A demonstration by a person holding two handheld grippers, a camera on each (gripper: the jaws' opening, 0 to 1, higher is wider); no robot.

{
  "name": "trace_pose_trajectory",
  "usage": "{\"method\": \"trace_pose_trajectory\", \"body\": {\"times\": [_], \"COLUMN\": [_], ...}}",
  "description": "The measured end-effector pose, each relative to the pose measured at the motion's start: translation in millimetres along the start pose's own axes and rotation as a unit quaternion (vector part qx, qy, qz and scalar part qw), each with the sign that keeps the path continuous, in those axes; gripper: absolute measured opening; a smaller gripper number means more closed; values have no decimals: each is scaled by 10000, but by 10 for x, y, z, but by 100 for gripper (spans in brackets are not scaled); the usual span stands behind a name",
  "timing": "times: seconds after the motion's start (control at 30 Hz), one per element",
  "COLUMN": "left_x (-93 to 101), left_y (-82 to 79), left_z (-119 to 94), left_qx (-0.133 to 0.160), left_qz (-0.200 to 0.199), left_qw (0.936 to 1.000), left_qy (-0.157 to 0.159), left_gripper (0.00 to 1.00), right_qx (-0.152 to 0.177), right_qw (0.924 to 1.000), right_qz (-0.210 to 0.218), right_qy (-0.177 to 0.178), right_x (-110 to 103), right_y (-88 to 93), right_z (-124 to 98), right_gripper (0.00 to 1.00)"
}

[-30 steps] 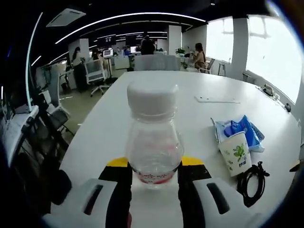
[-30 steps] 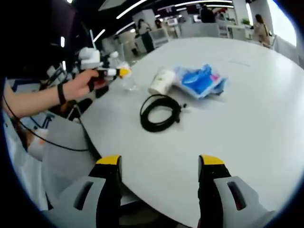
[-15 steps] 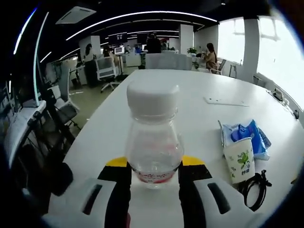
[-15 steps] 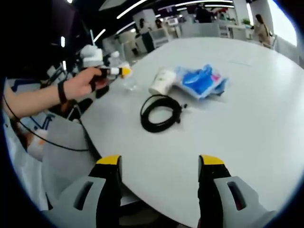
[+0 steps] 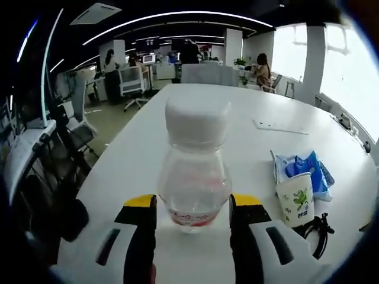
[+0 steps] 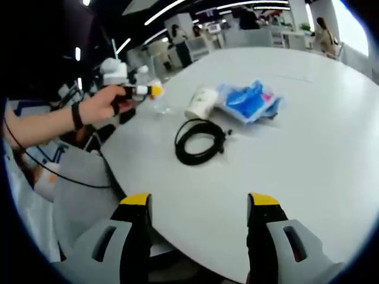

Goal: Arrange the tabletop items into an orderly group along one side of the table until the central work area is clear of visible clutter.

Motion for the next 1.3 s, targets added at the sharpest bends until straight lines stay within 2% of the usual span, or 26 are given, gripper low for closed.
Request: {"method": "trace_pose_trajectory", "body": {"times": [0.2, 0.43, 0.6, 0.83, 1.3], "left_x": [-8, -18, -11, -28, 1], "left_y": [4, 72, 164, 320, 507], "left_z": [-71, -259, -443, -726, -1066], "left_qx": [-24, -87, -152, -224, -411], "left_qz": [97, 118, 134, 113, 88], "left_qw": [9999, 9997, 9995, 9994, 9986], "left_qy": [123, 204, 239, 220, 314], "left_gripper": [48, 48, 48, 46, 46], "right_qx": [21, 65, 163, 173, 309], "right_qw": [10000, 10000, 9996, 9996, 9993], "right_qz": [17, 49, 209, 216, 200], "right_qy": [-6, -27, -48, -67, -42], "right_x": [-4, -17, -18, -26, 21], "right_y": [8, 19, 52, 77, 43], "right_z": [5, 13, 11, -15, -51], "right_gripper": [63, 63, 63, 64, 64]}}
Point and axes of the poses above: the point that each gripper's makers call its tool centre point, and the gripper's own axes: z roughly forward along the fingers, x roughly to its right, y roughly out of its underside, the point moved 10 cm from there along -z, roughly backward along the fingers, and after that the axes turned 12 degrees about x, right-handed, at the moved point
